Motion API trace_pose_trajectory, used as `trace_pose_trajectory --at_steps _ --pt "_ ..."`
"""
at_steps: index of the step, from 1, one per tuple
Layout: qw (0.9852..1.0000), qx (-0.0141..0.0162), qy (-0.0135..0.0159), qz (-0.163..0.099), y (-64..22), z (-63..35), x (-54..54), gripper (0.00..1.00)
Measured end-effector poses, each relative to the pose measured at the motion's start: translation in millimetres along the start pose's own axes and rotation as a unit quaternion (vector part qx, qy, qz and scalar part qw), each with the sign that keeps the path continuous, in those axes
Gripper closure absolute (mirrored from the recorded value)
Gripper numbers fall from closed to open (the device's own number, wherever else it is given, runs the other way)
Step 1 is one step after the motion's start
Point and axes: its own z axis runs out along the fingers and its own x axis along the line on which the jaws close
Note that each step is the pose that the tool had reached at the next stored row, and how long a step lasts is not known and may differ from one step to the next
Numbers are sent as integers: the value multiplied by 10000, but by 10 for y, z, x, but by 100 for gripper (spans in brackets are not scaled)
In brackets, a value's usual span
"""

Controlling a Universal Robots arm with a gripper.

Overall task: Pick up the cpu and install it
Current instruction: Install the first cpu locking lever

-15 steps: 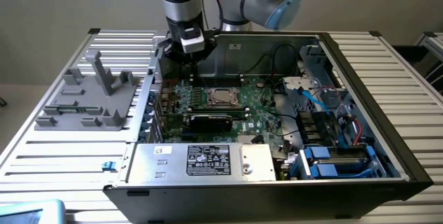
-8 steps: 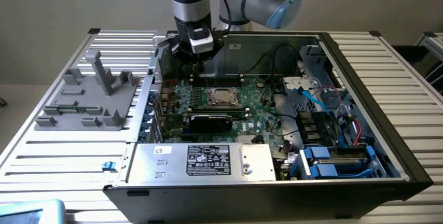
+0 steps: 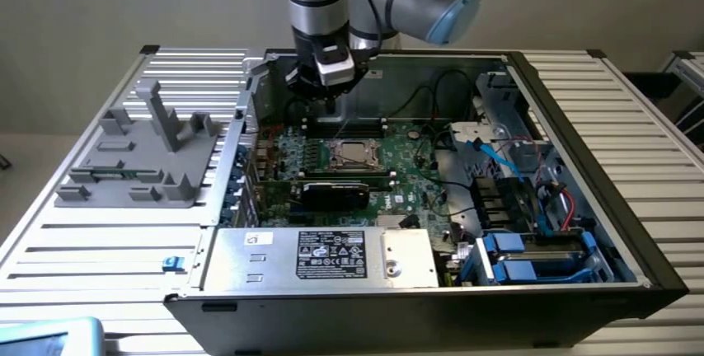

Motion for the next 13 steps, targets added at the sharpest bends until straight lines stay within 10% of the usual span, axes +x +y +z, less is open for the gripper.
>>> trace_pose_trajectory --at_steps 13 --pt "9995 -23 60 309 4 24 0 89"
